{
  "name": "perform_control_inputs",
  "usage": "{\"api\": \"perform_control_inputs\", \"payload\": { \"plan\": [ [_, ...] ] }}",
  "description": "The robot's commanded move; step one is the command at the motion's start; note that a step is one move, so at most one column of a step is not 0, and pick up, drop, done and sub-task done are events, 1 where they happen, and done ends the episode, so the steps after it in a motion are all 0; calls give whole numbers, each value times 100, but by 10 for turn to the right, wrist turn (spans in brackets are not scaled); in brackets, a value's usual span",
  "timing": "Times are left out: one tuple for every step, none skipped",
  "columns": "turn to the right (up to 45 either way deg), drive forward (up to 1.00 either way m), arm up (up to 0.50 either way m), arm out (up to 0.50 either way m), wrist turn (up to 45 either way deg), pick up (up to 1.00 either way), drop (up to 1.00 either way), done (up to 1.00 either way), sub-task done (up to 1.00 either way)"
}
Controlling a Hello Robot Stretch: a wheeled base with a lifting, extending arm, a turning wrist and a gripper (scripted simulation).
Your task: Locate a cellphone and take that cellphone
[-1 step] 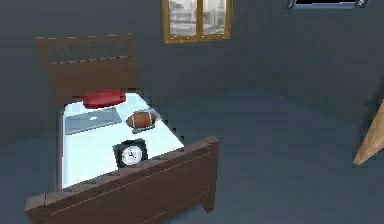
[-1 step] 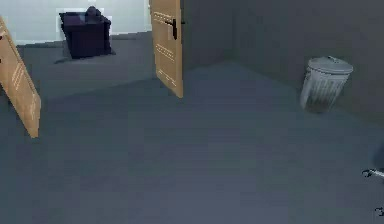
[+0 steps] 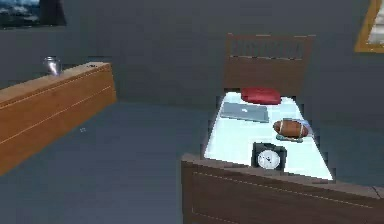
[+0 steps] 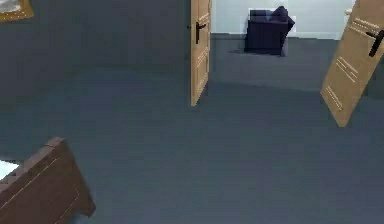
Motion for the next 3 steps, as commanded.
{"api": "perform_control_inputs", "payload": {
  "plan": [
    [-450,0,0,0,0,0,0,0,0],
    [-450,0,0,0,0,0,0,0,0],
    [-180,0,0,0,0,0,0,0,0]
  ]
}}
